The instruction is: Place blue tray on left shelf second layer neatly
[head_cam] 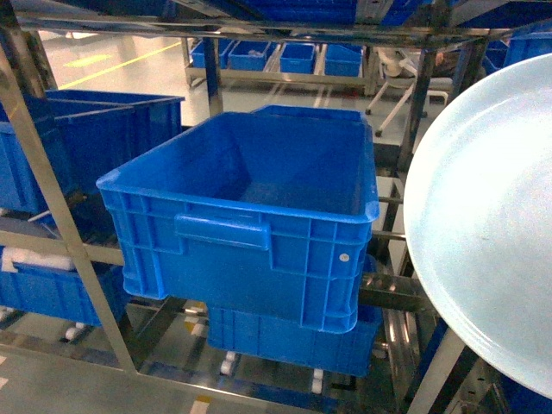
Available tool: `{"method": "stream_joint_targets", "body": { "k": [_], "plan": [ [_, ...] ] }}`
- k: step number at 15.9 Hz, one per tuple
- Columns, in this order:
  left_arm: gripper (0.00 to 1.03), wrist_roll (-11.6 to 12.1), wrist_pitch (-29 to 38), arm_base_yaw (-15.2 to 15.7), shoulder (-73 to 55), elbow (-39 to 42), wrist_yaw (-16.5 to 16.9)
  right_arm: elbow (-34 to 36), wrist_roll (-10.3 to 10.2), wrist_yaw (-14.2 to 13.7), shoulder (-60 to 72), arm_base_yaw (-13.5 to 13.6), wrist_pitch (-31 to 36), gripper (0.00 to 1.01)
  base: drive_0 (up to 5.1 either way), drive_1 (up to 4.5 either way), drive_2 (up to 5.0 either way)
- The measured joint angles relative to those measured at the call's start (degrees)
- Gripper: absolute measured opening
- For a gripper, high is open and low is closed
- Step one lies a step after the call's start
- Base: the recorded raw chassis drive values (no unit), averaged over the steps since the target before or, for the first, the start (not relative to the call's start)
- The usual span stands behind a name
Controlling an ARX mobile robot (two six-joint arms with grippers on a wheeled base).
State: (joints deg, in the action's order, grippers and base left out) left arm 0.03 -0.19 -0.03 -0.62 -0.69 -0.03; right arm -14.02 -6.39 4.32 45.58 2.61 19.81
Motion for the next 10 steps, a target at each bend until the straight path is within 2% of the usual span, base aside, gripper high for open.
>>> {"method": "stream_joint_targets", "body": {
  "k": [8,10],
  "plan": [
    [0.98,0.0,-0.1,0.0,0.0,0.0,0.0,0.0,0.0,0.2,-0.3,0.0,0.2,0.02,-0.5,-0.45,-0.5],
    [0.98,0.0,0.0,0.0,0.0,0.0,0.0,0.0,0.0,0.2,-0.4,0.0,0.3,0.02,-4.0,4.56,-0.6]
  ]
}}
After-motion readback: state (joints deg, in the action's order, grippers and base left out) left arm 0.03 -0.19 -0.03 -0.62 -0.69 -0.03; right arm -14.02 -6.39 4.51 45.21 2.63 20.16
